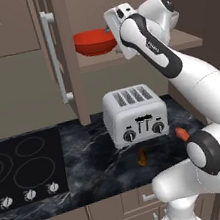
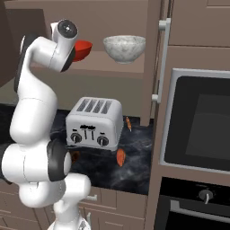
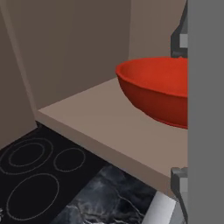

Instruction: Pick both bowls and place them on the counter. Then place the sweet potato in one bowl and place the sweet potato in the other bowl.

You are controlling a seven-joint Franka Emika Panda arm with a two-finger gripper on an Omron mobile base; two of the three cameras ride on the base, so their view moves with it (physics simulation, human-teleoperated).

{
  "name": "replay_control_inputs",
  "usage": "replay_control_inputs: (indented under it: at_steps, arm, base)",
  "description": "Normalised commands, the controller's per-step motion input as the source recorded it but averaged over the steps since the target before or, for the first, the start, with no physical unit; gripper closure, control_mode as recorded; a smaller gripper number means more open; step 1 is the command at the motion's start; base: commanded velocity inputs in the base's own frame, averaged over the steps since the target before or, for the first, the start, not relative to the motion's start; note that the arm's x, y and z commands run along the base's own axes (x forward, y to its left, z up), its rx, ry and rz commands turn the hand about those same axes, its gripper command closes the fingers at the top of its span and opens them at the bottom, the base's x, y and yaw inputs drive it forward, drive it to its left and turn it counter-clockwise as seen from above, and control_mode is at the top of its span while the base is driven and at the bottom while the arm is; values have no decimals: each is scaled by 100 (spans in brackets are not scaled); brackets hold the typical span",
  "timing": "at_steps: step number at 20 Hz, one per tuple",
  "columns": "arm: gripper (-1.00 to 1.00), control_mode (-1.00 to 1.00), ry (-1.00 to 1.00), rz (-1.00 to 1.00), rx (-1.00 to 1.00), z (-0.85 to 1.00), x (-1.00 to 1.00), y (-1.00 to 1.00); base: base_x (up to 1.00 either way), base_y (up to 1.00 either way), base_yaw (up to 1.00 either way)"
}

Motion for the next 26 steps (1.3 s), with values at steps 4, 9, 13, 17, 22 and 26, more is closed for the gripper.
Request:
replay_control_inputs:
  at_steps: [4, 9, 13, 17, 22, 26]
  arm:
    - [-100, -100, 0, 0, 0, -9, 16, 1]
    - [-100, -100, 0, 0, 0, -10, 19, 0]
    - [-100, -100, 0, 0, 0, -9, 20, 0]
    - [-100, -100, 0, 0, 0, -2, 23, 0]
    - [-100, -100, 0, 0, 0, -7, 16, 3]
    - [-100, -100, 0, 0, 0, -10, 18, 4]
  base:
    - [0, 0, 0]
    - [0, 0, 0]
    - [0, 0, 0]
    - [0, 0, 0]
    - [0, 0, 0]
    - [0, 0, 0]
